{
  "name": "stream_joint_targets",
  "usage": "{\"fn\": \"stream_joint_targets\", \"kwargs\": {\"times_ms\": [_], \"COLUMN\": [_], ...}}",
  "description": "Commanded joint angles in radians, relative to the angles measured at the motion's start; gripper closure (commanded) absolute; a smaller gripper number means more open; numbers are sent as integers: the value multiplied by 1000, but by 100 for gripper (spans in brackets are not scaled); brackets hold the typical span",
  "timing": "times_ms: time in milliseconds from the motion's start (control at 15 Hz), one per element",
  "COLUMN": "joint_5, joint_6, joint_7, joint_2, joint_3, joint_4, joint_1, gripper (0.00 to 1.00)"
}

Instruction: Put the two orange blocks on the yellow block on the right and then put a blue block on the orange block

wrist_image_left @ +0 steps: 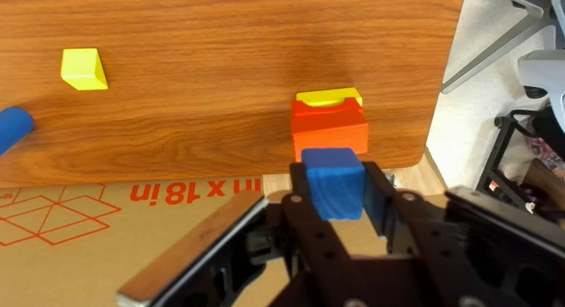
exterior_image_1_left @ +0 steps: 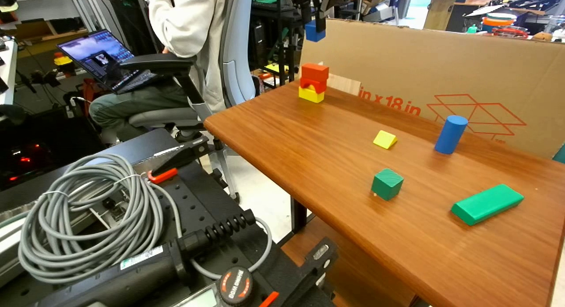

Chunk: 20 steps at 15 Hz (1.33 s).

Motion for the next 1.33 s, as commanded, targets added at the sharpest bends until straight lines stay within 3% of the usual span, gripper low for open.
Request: {"fn": "stream_joint_targets", "kwargs": {"times_ms": [0, 1267], "joint_5": [-21, -75], "joint_6": [2, -142], "joint_7": [-13, -31], "joint_2": [8, 194], "joint_3": [10, 0], "joint_4": [12, 236], "joint_1": [3, 27], "gripper": [92, 92]}}
